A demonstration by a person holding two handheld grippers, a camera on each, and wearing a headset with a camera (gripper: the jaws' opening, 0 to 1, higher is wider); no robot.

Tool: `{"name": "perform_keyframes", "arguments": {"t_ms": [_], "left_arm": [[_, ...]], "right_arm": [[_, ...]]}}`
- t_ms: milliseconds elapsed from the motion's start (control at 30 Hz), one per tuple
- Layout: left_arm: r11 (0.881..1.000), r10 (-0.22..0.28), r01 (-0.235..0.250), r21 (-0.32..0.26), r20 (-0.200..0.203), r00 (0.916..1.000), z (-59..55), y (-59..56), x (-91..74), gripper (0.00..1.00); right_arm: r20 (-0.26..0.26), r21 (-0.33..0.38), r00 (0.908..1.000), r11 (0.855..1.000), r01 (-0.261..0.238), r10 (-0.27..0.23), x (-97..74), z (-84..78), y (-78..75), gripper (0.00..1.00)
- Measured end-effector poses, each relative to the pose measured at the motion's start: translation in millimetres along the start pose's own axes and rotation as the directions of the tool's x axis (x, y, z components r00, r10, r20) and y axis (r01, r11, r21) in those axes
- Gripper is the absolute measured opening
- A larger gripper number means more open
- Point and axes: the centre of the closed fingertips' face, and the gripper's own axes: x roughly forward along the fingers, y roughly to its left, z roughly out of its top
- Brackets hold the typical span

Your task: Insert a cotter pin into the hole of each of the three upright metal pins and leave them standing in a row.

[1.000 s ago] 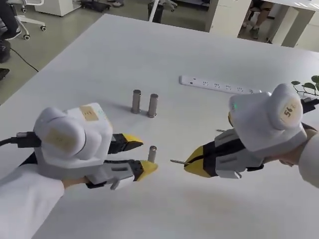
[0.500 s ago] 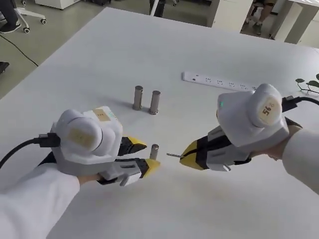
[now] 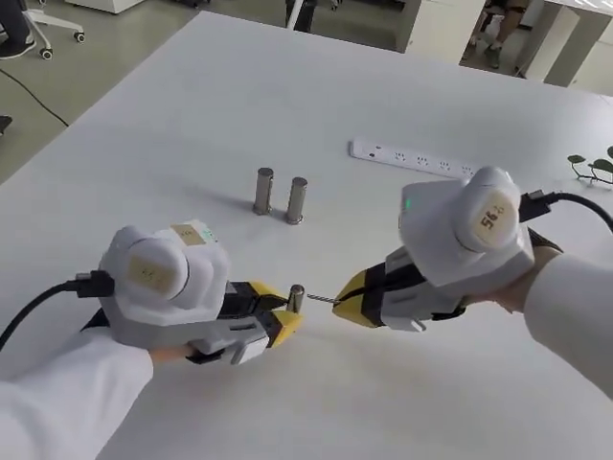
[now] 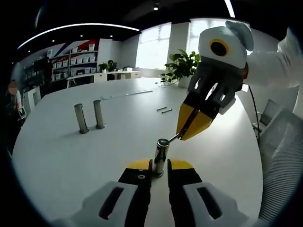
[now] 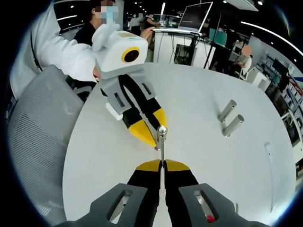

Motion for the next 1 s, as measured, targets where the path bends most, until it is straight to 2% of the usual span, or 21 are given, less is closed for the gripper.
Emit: {"name": "perform_keyframes", "arguments": {"t_ms": [133,233,300,567,733,1000], "left_arm": [[1.000,0.016,-0.016,0.018,-0.018,0.9997,-3.9,3.8,1.5,0.10],[0.999,0.009,-0.009,0.032,-0.014,0.9999,-3.2,1.5,1.5,0.08],[0.999,0.009,-0.008,0.031,-0.017,0.9998,-3.6,1.2,1.3,0.08],[0.997,0.008,-0.006,0.075,-0.028,0.9996,-4.1,-0.3,1.1,0.07],[0.998,0.019,-0.017,0.067,-0.032,0.9993,-3.9,1.0,0.3,0.07],[0.996,0.018,-0.014,0.087,-0.041,0.9990,-3.4,-1.3,0.9,0.07]], "right_arm": [[0.000,-0.005,1.0000,1.000,-0.004,0.004,1.3,0.7,0.0,0.00],[0.007,-0.010,0.9999,1.000,-0.012,0.012,2.0,3.1,1.9,0.00],[0.006,-0.018,1.0000,1.000,0.004,-0.004,1.6,4.0,-0.1,0.00],[0.029,-0.010,0.9995,1.000,0.009,-0.009,8.0,12.3,0.1,0.00],[0.040,0.017,0.9987,0.999,0.032,-0.032,12.6,18.2,-1.3,0.00],[0.038,-0.005,0.9989,1.000,0.028,-0.028,16.0,22.5,1.0,0.00]]}}
